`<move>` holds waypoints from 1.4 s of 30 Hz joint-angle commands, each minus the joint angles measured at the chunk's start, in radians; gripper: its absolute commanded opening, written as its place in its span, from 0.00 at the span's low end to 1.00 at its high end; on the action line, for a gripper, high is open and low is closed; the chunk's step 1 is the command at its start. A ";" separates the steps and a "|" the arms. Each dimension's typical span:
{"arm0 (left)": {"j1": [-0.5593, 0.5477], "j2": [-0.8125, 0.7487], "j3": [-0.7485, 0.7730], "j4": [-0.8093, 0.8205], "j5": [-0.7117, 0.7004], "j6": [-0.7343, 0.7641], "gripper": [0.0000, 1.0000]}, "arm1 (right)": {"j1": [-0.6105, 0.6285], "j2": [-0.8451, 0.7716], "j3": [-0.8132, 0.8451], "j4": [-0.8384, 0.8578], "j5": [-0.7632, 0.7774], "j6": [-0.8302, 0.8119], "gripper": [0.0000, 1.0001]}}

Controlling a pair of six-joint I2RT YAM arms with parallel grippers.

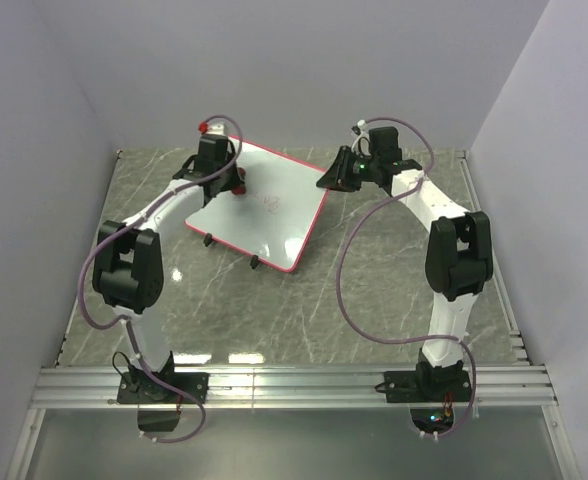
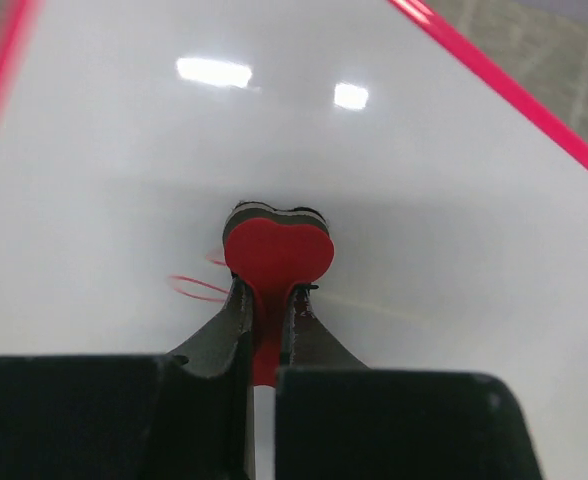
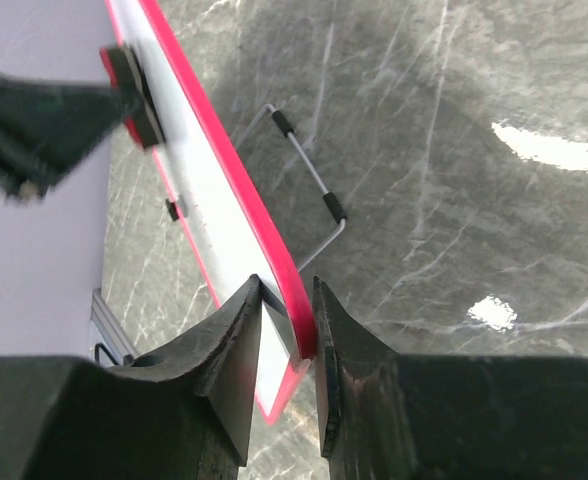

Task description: Erase the whiteboard

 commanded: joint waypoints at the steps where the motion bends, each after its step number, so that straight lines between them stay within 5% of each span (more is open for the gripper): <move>1: 0.025 0.042 -0.026 -0.025 -0.071 0.048 0.00 | -0.009 -0.064 -0.012 -0.042 0.047 -0.051 0.00; 17: -0.206 0.012 0.033 -0.028 0.089 -0.038 0.00 | -0.014 -0.076 -0.020 -0.016 0.041 -0.034 0.00; 42: -0.130 -0.166 -0.357 0.061 0.067 -0.075 0.00 | -0.014 -0.163 -0.112 0.015 0.033 -0.025 0.00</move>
